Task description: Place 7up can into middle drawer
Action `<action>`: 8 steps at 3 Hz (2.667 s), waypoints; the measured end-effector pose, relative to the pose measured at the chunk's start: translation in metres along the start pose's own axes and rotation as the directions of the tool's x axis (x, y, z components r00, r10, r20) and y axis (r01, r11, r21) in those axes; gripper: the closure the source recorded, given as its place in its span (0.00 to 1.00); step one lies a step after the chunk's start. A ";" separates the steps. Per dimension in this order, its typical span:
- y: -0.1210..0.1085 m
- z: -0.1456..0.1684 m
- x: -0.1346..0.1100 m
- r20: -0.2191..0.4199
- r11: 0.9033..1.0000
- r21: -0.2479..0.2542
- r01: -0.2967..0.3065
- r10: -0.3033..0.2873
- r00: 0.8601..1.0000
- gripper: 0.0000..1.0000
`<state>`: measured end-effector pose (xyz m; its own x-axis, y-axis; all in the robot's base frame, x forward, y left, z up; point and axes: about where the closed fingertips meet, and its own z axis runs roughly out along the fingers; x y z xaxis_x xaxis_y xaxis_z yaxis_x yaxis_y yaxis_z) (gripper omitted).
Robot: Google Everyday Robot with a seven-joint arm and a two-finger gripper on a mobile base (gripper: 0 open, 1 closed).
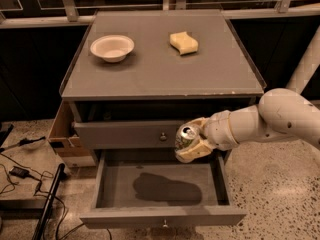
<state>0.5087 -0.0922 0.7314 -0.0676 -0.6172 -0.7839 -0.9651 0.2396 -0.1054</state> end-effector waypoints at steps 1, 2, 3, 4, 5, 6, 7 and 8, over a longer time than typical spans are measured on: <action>0.000 0.000 0.000 0.000 1.000 0.000 0.000 0.000 1.000 1.00; 0.002 0.021 0.028 -0.006 1.000 0.006 0.019 -0.019 1.000 1.00; 0.007 0.059 0.073 0.015 0.999 0.011 0.037 -0.037 0.999 1.00; 0.013 0.106 0.126 0.033 1.000 -0.013 0.011 -0.011 0.999 1.00; 0.025 0.150 0.176 0.041 0.999 -0.037 -0.039 0.040 0.998 1.00; 0.025 0.151 0.177 0.040 0.999 -0.037 -0.036 0.038 0.998 1.00; 0.024 0.163 0.196 0.040 0.999 -0.034 -0.033 0.034 0.999 1.00; 0.021 0.179 0.211 0.046 0.999 -0.046 -0.023 0.025 0.999 1.00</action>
Offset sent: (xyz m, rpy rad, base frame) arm 0.0037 -0.0066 -0.0890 -0.0281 -0.0436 0.0082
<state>0.5196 -0.0832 0.4537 -0.0804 -0.5761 -0.8134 -0.9739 0.2191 -0.0589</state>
